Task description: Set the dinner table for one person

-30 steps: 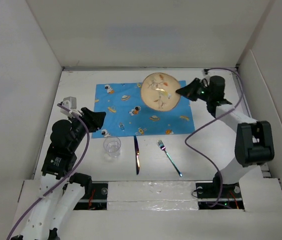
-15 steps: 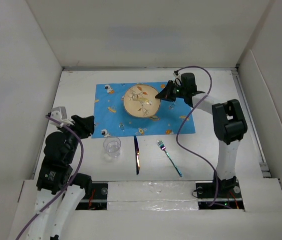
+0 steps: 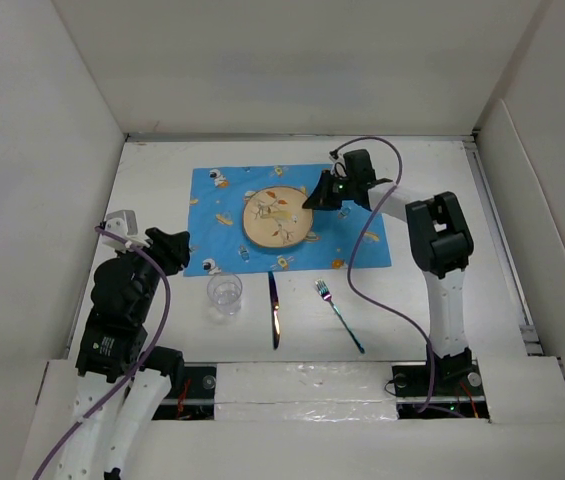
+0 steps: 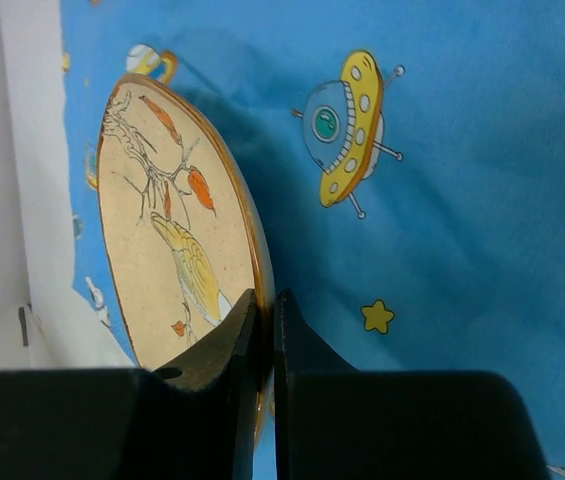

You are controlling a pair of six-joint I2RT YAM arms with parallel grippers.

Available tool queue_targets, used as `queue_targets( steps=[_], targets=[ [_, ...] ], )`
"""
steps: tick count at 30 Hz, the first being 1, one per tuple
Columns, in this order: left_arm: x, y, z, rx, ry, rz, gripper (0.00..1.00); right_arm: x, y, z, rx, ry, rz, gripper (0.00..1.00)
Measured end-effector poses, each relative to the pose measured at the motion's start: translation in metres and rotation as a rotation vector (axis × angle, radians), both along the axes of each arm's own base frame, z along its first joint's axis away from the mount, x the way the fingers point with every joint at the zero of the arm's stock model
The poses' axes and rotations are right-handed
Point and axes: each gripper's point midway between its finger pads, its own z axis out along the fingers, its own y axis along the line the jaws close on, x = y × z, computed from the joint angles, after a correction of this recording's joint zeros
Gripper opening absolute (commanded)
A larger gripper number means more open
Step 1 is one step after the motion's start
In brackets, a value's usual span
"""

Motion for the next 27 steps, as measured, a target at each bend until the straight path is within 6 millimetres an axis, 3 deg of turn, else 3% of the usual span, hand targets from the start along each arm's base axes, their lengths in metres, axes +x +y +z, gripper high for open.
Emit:
queue_targets(
  steps=[3, 5, 6, 9, 13, 17, 18, 19, 21, 22, 24, 26, 27],
  targets=[
    [0.0, -0.001, 0.0, 0.001, 0.001, -0.005, 0.42, 0.0, 0.003, -0.01, -0.013, 0.023, 0.013, 0.04],
    [0.0, -0.001, 0.0, 0.0, 0.002, -0.008, 0.42, 0.002, 0.004, -0.013, -0.012, 0.033, 0.02, 0.16],
    [0.0, -0.001, 0.0, 0.0, 0.002, -0.009, 0.42, 0.002, 0.005, -0.013, -0.011, 0.037, 0.023, 0.29],
    [0.0, -0.002, 0.0, 0.0, 0.002, -0.01, 0.42, 0.003, 0.006, -0.009, -0.009, 0.031, 0.026, 0.46],
    [0.0, -0.002, 0.0, 0.0, 0.001, -0.01, 0.42, 0.006, 0.005, -0.004, -0.03, 0.019, 0.035, 0.57],
    [0.0, -0.001, 0.0, 0.001, 0.001, -0.009, 0.41, 0.017, -0.004, 0.008, -0.09, -0.035, 0.016, 0.56],
    [0.0, -0.001, 0.0, 0.001, 0.001, -0.008, 0.41, 0.017, -0.008, 0.011, -0.112, -0.046, 0.003, 0.49],
    [-0.001, -0.001, 0.0, 0.0, 0.0, -0.007, 0.38, 0.018, -0.012, 0.017, -0.134, -0.067, -0.01, 0.38],
    [-0.001, 0.0, 0.001, 0.0, -0.004, -0.004, 0.14, 0.011, -0.026, 0.035, -0.17, -0.121, -0.047, 0.0],
    [-0.001, 0.0, 0.001, 0.0, -0.006, -0.003, 0.02, 0.002, -0.033, 0.048, -0.181, -0.144, -0.061, 0.0],
    [-0.001, 0.001, 0.001, 0.007, -0.009, -0.001, 0.0, -0.018, -0.043, 0.079, -0.183, -0.219, -0.094, 0.0],
    [-0.002, 0.001, 0.002, 0.011, -0.01, -0.001, 0.0, -0.045, -0.04, 0.11, -0.188, -0.312, -0.092, 0.0],
    [-0.001, 0.001, 0.001, 0.011, -0.01, 0.002, 0.0, -0.061, -0.029, 0.128, -0.19, -0.37, -0.074, 0.12]
  ],
)
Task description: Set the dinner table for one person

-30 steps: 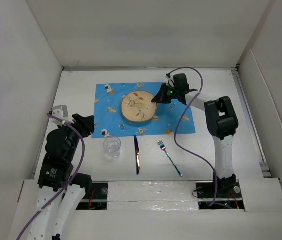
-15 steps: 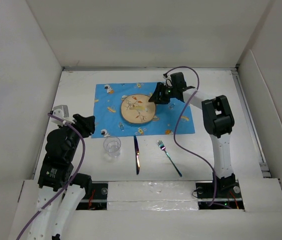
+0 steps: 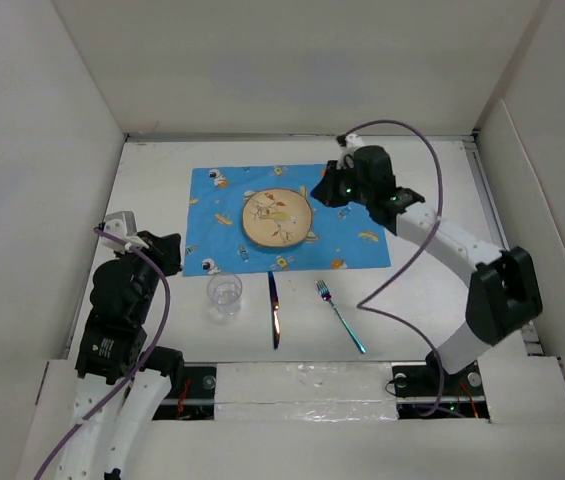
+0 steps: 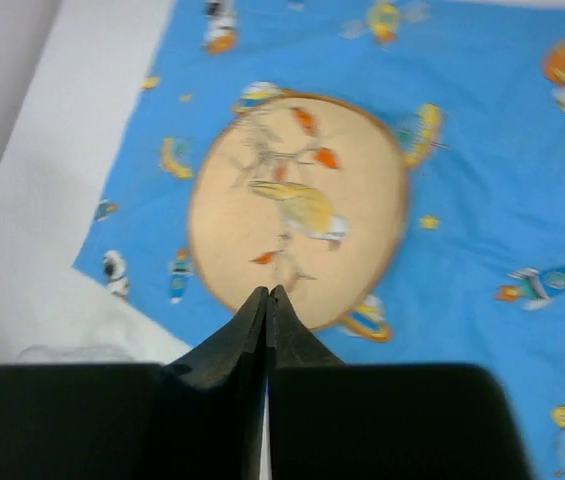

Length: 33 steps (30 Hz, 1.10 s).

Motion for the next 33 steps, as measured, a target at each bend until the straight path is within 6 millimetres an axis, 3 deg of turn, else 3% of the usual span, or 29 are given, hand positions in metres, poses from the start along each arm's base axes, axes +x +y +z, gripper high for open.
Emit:
queue_targets(
  steps=[1, 2, 3, 6, 8, 10, 15, 21, 23, 24, 27, 33],
  targets=[
    [0.0, 0.001, 0.0, 0.001, 0.001, 0.003, 0.05, -0.018, 0.019, 0.017, -0.011, -0.059, 0.039, 0.25],
    [0.0, 0.001, 0.0, 0.001, 0.001, 0.006, 0.18, -0.04, 0.043, 0.032, -0.017, -0.111, 0.091, 0.39],
    [0.0, 0.002, 0.0, 0.004, 0.001, 0.011, 0.23, -0.065, 0.07, 0.044, -0.019, -0.158, 0.157, 0.6],
    [0.001, 0.006, -0.001, -0.003, 0.004, 0.038, 0.38, -0.143, 0.14, 0.049, -0.029, -0.207, 0.362, 0.67],
    [0.0, 0.008, 0.0, -0.004, -0.001, 0.045, 0.4, -0.175, 0.163, 0.032, -0.073, -0.187, 0.437, 0.67],
    [-0.003, 0.01, 0.004, -0.009, -0.017, 0.054, 0.41, -0.18, 0.175, 0.011, -0.138, -0.162, 0.447, 0.67],
    [-0.006, 0.012, 0.007, -0.013, -0.035, 0.061, 0.41, -0.168, 0.188, -0.042, -0.32, -0.103, 0.4, 0.65],
    [-0.006, 0.012, 0.008, -0.015, -0.038, 0.061, 0.41, -0.181, 0.193, -0.077, -0.427, -0.068, 0.419, 0.57],
    [-0.006, 0.012, 0.008, -0.015, -0.038, 0.061, 0.41, -0.182, 0.198, -0.084, -0.442, -0.066, 0.42, 0.49],
    [-0.006, 0.012, 0.008, -0.015, -0.038, 0.061, 0.41, -0.183, 0.2, -0.087, -0.448, -0.065, 0.422, 0.27],
    [-0.006, 0.012, 0.008, -0.015, -0.038, 0.061, 0.41, -0.183, 0.203, -0.092, -0.455, -0.06, 0.415, 0.0],
    [-0.007, 0.012, 0.009, -0.016, -0.043, 0.061, 0.41, -0.169, 0.206, -0.072, -0.433, -0.082, 0.374, 0.0]
  ],
)
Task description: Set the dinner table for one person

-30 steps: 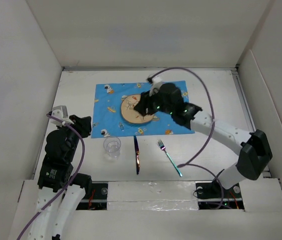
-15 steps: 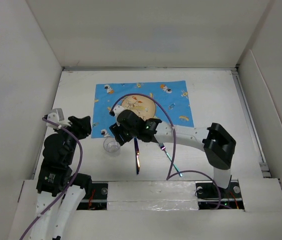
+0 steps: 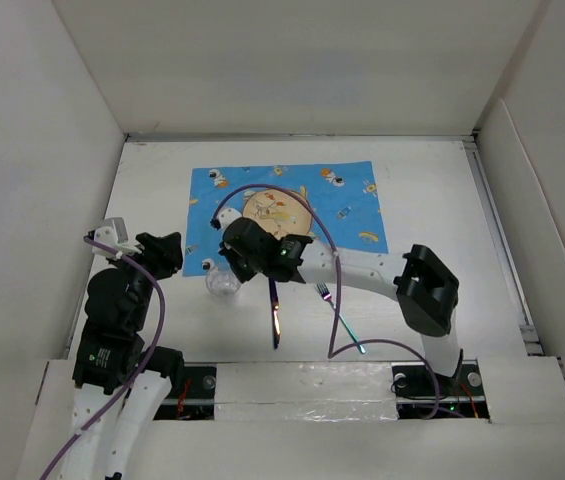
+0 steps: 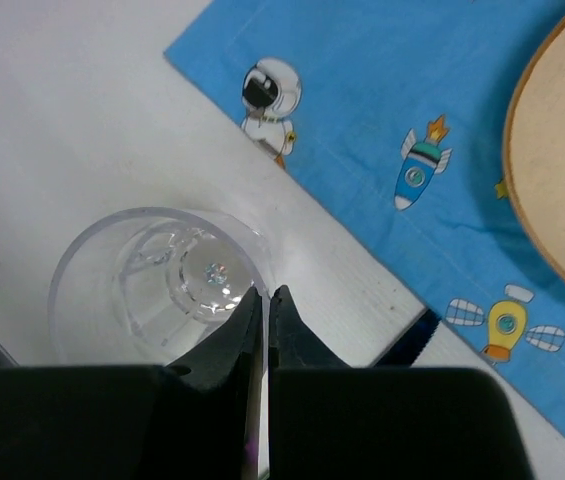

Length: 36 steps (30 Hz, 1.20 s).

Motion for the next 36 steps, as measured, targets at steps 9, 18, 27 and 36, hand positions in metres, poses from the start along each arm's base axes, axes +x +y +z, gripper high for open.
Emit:
queue_targets(
  steps=[9, 18, 27, 36],
  targets=[
    [0.0, 0.001, 0.0, -0.001, 0.0, 0.006, 0.44, 0.159, -0.103, 0.091, 0.144, -0.122, -0.324, 0.0],
    [0.0, 0.001, 0.0, -0.001, 0.0, 0.006, 0.44, 0.317, -0.318, 0.107, 0.121, -0.201, -0.808, 0.0],
    [0.003, 0.0, -0.004, 0.003, 0.019, 0.005, 0.44, 0.359, -0.349, 0.039, 0.057, -0.064, -0.845, 0.0],
    [0.004, 0.0, -0.005, 0.004, 0.025, 0.004, 0.44, 0.347, -0.368, -0.002, -0.003, 0.021, -0.873, 0.0]
  ],
)
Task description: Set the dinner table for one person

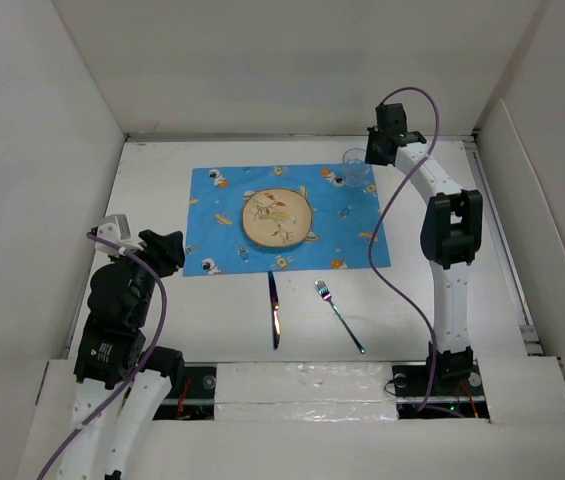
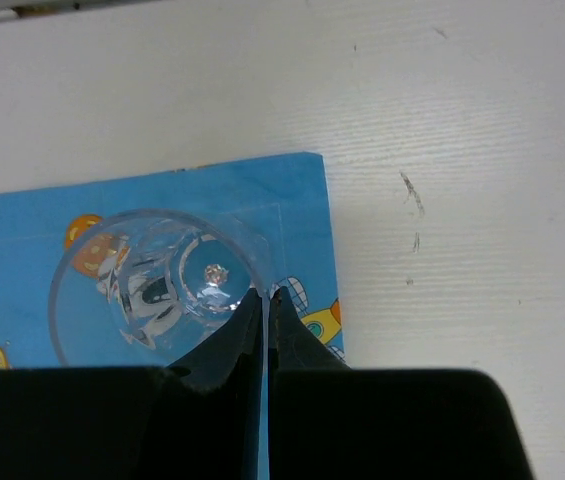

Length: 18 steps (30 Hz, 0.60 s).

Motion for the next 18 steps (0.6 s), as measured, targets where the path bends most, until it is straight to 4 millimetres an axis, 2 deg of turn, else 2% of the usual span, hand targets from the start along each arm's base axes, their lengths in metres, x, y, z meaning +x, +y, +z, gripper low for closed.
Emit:
queue_targets(
  steps=[2, 6, 10, 11, 14, 18],
  targets=[
    [0.001, 0.0, -0.001, 0.001, 0.004, 0.0, 0.44, -0.004, -0.003, -0.009, -0.005, 0.024, -0.005, 0.0],
    [0.001, 0.0, -0.001, 0.001, 0.004, 0.0, 0.44, -0.004, -0.005, -0.01, -0.006, 0.02, -0.016, 0.0],
    [0.001, 0.0, -0.001, 0.001, 0.005, 0.0, 0.44, -0.004, -0.005, -0.011, -0.003, 0.013, -0.024, 0.29],
    [0.001, 0.0, -0.001, 0.001, 0.005, 0.0, 0.44, -0.005, -0.005, -0.011, -0.002, 0.015, -0.026, 0.4],
    [0.001, 0.0, -0.001, 0.001, 0.004, 0.0, 0.45, -0.009, -0.006, -0.011, -0.001, 0.02, -0.027, 0.52],
    [0.001, 0.0, -0.001, 0.001, 0.004, 0.0, 0.45, -0.017, -0.007, 0.005, 0.006, 0.0, -0.028, 0.54]
  ],
)
